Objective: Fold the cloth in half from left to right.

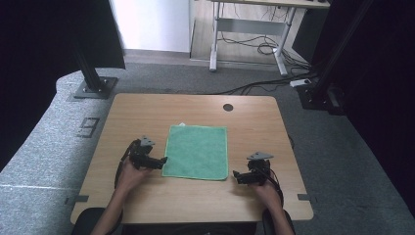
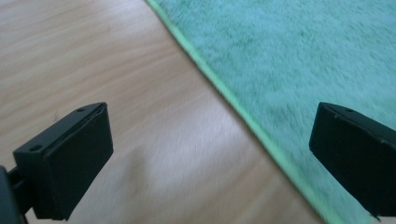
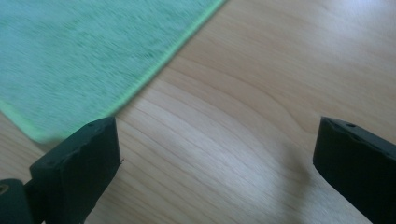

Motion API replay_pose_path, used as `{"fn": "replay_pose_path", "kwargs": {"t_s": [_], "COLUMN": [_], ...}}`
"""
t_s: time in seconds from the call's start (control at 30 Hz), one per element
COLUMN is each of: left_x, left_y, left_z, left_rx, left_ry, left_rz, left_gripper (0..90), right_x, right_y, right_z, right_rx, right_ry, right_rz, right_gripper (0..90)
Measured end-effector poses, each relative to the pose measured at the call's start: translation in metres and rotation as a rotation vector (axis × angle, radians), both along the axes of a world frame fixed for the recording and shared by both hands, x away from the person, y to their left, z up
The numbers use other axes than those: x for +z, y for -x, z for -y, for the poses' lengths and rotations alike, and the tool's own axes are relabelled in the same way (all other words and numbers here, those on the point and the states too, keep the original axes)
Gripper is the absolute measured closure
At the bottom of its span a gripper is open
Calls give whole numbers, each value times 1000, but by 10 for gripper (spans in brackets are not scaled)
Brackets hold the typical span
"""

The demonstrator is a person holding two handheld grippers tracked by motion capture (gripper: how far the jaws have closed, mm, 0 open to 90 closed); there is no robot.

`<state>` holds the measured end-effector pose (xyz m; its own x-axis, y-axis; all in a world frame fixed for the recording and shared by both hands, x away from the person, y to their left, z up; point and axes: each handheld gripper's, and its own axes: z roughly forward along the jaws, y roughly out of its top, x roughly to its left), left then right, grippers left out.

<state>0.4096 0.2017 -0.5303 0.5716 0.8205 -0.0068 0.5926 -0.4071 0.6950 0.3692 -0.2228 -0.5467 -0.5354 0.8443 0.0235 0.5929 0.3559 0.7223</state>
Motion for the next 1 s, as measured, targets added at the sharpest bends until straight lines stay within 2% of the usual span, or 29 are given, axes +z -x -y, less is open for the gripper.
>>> {"fn": "replay_pose_path", "kwargs": {"t_s": [0.07, 0.1, 0.13, 0.17, 0.4, 0.63, 0.87, 1.0], "left_x": [-5, -10, -10, -14, -16, -15, -14, -13], "left_y": [-3, -3, -3, -2, 0, 13, 24, 31], "left_z": [5, 7, 7, 8, 8, 14, 21, 27], "left_rx": [-1, 2, 2, 11, 21, -3, -31, -46], "left_ry": [-17, -48, -48, -80, -55, -67, -76, -81], "left_rz": [-4, -10, -10, -12, -22, -28, -35, -36], "left_gripper": [0, 0, 0, 0, 10, 9, 9, 9], "right_x": [2, 5, 5, 8, 10, 4, -3, -4], "right_y": [1, 2, 2, 3, 3, -1, -6, -8], "right_z": [-2, -6, -6, -10, -21, -29, -24, -18], "right_rx": [4, 15, 15, 20, 39, 48, 19, 5], "right_ry": [-3, -12, -12, -27, -50, -10, 46, 49], "right_rz": [8, 18, 18, 20, 24, 0, -21, -26], "right_gripper": [8, 10, 10, 10, 10, 10, 20, 20]}}
